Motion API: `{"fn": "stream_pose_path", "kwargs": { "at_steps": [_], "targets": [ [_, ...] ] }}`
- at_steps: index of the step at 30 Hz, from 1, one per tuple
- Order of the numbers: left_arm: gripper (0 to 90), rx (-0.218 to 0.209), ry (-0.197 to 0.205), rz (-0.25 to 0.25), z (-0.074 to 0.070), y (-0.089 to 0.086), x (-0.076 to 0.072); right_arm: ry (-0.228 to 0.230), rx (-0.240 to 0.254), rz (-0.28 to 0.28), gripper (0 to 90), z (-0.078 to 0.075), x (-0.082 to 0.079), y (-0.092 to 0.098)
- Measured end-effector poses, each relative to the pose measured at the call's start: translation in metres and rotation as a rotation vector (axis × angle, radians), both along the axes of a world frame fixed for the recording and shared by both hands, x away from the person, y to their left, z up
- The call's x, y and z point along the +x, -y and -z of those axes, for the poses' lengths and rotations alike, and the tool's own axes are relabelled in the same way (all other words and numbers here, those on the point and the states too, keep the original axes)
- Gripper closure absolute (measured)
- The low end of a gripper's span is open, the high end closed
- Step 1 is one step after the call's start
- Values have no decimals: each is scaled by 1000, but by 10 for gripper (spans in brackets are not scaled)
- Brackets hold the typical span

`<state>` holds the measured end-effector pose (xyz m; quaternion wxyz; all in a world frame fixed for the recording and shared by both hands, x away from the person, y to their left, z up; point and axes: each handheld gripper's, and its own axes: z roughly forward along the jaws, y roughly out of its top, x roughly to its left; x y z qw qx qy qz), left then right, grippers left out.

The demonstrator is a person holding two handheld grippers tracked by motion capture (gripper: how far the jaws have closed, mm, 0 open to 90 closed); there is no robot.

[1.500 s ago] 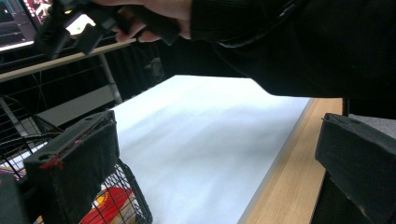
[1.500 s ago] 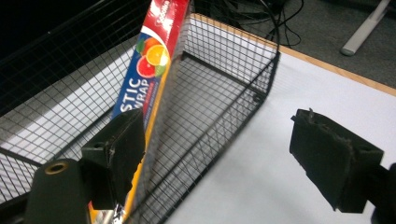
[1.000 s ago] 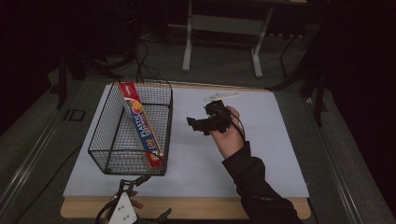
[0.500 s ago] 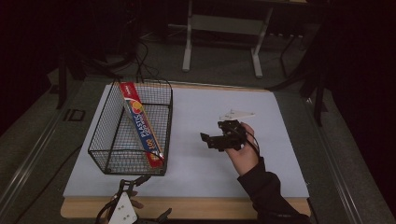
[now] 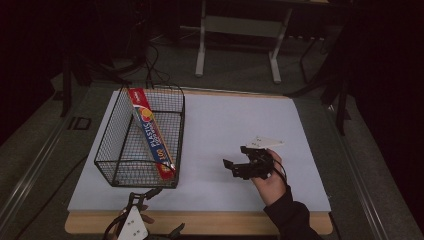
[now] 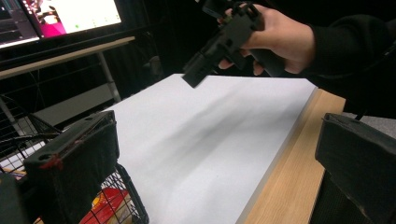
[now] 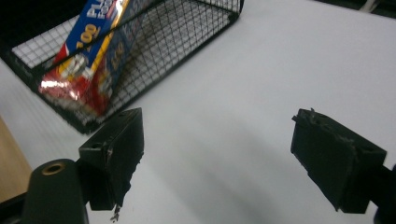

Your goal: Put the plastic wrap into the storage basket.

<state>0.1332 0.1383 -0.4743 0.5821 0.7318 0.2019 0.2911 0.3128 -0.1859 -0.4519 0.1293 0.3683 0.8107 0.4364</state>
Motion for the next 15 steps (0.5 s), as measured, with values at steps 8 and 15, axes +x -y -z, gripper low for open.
{"fn": "stream_pose_path", "kwargs": {
  "at_steps": [8,15],
  "targets": [
    [1,4,0,-1,0,0,1,9,10,10,154,12,-11,16],
    [1,5,0,2,0,0,1,-1,-8,16,155,22,-17,27]
  ]
}}
